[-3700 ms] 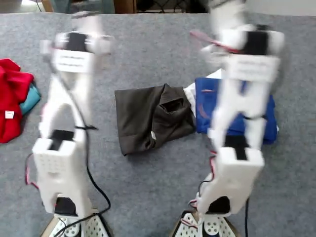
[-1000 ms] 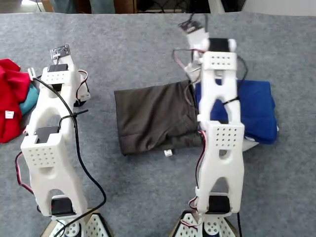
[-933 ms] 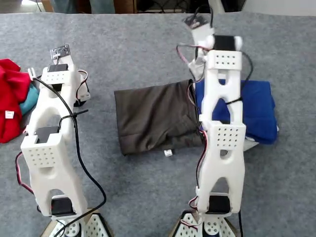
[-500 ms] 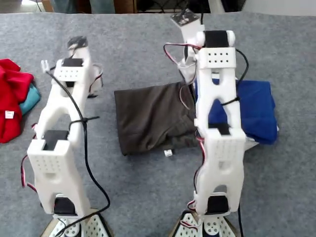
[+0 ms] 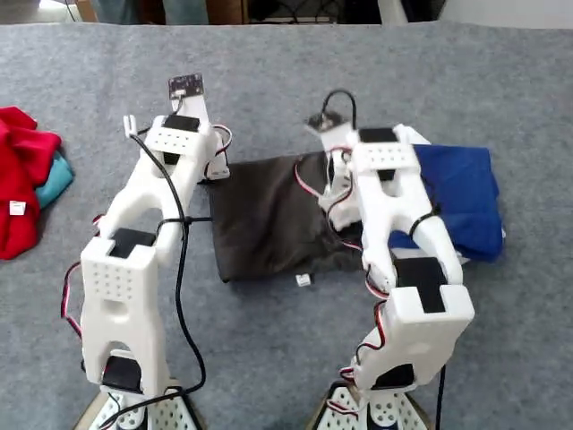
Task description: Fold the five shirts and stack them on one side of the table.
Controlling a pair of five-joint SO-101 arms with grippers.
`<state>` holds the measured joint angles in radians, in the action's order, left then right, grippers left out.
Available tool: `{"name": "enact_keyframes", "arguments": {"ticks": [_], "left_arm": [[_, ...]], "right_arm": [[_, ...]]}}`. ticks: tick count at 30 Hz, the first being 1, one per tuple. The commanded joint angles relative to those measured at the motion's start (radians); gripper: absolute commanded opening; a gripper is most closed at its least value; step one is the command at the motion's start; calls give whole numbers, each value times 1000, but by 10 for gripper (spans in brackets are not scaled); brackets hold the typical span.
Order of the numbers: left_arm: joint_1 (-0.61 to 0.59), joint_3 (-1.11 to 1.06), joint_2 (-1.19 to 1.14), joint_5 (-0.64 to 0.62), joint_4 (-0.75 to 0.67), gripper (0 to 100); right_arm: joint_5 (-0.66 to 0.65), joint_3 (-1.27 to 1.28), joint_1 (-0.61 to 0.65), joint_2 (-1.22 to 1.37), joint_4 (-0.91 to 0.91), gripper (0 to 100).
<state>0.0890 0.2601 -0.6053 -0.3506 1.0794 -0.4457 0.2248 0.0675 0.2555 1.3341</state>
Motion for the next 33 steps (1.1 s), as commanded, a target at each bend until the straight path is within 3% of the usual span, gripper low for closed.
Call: {"name": "enact_keyframes", "arguments": {"ticks": [1,7,16,19,25,33], "left_arm": [[15,114,-20,23,11,29],[16,219,-124,74,23,29],[13,501,-295,75,215,29],[15,605,-350,75,284,29],[15,768,-443,75,373,29],[10,901,-522,75,431,29]], "right_arm": [[-11,28,-38,-56,26,15],[-80,28,-153,-74,71,15],[-301,71,-212,-297,132,15],[-282,70,-160,-341,84,16],[-112,62,-14,-220,-130,18],[-57,54,43,-65,-49,15]]}}
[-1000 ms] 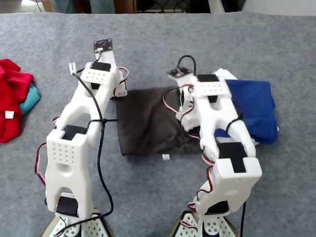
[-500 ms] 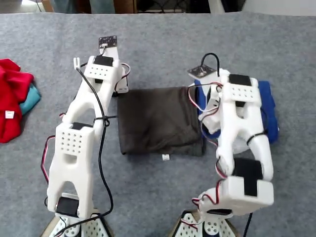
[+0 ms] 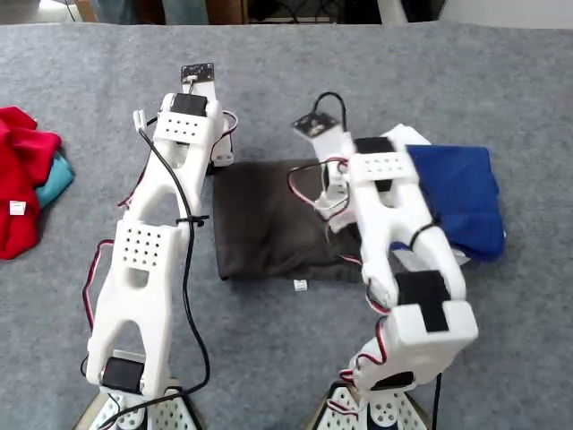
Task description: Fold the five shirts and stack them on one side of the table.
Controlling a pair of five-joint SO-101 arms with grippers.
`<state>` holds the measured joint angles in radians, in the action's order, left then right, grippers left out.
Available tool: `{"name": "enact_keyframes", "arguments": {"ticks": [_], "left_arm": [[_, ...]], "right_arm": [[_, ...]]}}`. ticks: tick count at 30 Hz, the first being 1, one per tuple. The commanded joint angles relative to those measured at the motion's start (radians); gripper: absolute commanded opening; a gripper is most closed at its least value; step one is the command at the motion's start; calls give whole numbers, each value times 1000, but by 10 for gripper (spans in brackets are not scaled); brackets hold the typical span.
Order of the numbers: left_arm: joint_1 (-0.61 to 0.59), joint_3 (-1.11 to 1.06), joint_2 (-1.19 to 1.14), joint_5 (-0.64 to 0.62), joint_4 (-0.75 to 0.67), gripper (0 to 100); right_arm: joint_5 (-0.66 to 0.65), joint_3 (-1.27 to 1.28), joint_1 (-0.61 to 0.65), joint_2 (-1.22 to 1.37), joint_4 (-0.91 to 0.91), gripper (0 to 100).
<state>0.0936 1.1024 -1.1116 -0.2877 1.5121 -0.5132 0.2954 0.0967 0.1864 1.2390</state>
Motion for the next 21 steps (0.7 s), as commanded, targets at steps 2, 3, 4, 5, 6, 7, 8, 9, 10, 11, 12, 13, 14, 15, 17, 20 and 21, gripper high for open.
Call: {"name": "enact_keyframes", "arguments": {"ticks": [2,3,4,5,6,7,8,9,10,11,12,13,14,15,17,20,21], "left_arm": [[4,68,-23,12,-2,29],[4,70,-23,12,-2,29],[4,70,-23,12,-2,29],[5,70,-23,12,-2,29],[5,71,-23,12,-2,29],[5,71,-23,12,-2,29],[4,71,-23,12,-2,29],[4,71,-23,12,-2,29],[4,71,-23,12,-2,29],[4,71,-23,12,-2,29],[4,71,-23,12,-2,29],[4,71,-23,12,-2,29],[4,71,-25,12,-2,29],[4,71,-25,12,-2,29],[4,71,-25,12,-2,29],[4,71,-25,12,0,29],[2,71,-23,12,0,29]], "right_arm": [[9,-16,2,-2,103,15],[9,-18,-6,-13,127,15],[9,-16,-14,-30,152,15],[8,-16,-23,-53,183,15],[8,-15,-29,-76,215,15],[8,-5,-38,-102,249,15],[3,10,-44,-131,275,15],[-15,35,-46,-165,292,15],[-41,74,-55,-200,298,15],[-64,125,-64,-234,296,15],[-84,177,-74,-262,281,15],[-100,236,-86,-289,256,15],[-117,295,-101,-312,221,15],[-132,348,-118,-328,180,15],[-149,418,-141,-348,97,15],[-150,420,-164,-354,44,15],[-150,392,-167,-357,52,15]]}}
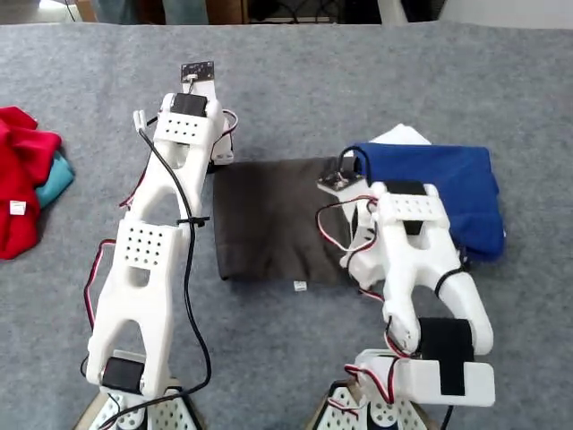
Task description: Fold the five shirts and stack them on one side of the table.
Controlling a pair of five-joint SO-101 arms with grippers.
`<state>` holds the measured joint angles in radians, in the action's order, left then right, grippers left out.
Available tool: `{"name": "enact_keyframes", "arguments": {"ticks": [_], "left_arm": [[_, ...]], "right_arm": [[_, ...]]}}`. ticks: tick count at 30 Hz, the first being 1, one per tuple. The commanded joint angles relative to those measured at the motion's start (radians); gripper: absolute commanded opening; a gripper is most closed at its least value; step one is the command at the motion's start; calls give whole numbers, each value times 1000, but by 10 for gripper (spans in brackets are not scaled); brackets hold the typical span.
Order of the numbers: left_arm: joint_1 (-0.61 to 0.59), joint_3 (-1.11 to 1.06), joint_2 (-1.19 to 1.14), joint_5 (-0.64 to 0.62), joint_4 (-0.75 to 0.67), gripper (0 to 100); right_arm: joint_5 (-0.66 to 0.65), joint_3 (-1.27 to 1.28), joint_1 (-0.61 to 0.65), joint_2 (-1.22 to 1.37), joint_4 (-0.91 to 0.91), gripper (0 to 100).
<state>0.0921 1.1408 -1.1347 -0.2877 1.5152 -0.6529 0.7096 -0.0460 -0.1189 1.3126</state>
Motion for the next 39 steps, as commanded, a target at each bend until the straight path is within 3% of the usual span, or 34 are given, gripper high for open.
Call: {"name": "enact_keyframes", "arguments": {"ticks": [1,4,7,10,18,28,31,37,39], "left_arm": [[4,33,3,12,-3,29],[4,56,11,12,25,29],[5,173,40,20,157,29],[4,315,52,83,245,29],[-56,325,46,124,245,29],[2,288,-130,123,138,29],[-1,325,-153,121,147,29],[-45,417,-155,121,186,29],[-62,440,-147,121,189,29]], "right_arm": [[-11,-65,-28,-51,6,15],[-5,-278,-43,-51,147,15],[3,-545,-40,-44,267,15],[81,-762,-6,-5,261,18],[235,-1063,80,473,112,18],[236,-1633,32,1038,114,16],[233,-1813,15,1130,163,16],[232,-2173,37,1184,456,16],[238,-2224,25,1170,457,16]]}}
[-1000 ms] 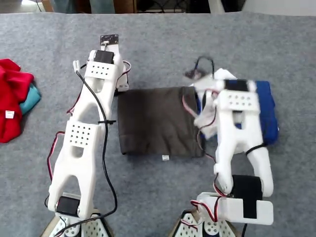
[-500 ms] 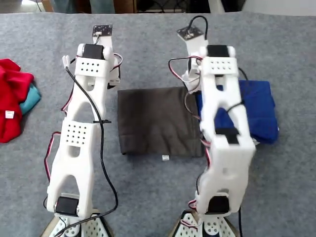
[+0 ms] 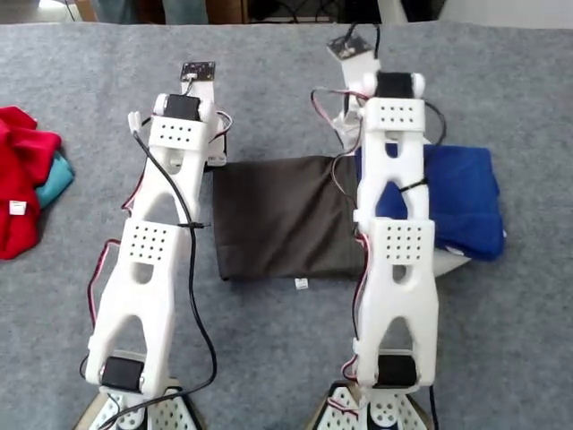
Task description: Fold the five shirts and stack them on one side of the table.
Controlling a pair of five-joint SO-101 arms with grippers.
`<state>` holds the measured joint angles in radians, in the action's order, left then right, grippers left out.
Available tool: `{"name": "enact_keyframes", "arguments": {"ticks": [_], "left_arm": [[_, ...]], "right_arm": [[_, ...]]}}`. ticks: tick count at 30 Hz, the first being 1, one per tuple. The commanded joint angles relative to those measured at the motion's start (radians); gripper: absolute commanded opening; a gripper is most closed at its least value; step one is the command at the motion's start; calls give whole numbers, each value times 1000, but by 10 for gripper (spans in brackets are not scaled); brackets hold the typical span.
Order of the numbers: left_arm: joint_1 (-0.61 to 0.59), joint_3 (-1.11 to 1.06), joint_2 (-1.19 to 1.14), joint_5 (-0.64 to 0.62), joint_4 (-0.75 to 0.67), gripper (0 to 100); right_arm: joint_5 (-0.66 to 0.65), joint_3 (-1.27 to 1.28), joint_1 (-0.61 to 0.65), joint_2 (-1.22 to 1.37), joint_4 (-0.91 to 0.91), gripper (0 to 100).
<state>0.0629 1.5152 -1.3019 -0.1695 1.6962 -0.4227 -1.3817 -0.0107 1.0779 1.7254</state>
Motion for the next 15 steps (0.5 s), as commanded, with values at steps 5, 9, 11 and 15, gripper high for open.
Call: {"name": "enact_keyframes", "arguments": {"ticks": [5,9,11,15], "left_arm": [[-35,143,49,2,64,29],[10,136,75,2,64,29],[27,137,75,2,64,29],[38,104,54,0,61,29]], "right_arm": [[9,-2,-8,-231,44,16],[11,291,3,-512,43,16],[3,479,2,-650,41,16],[-44,851,-3,-869,25,16]]}}
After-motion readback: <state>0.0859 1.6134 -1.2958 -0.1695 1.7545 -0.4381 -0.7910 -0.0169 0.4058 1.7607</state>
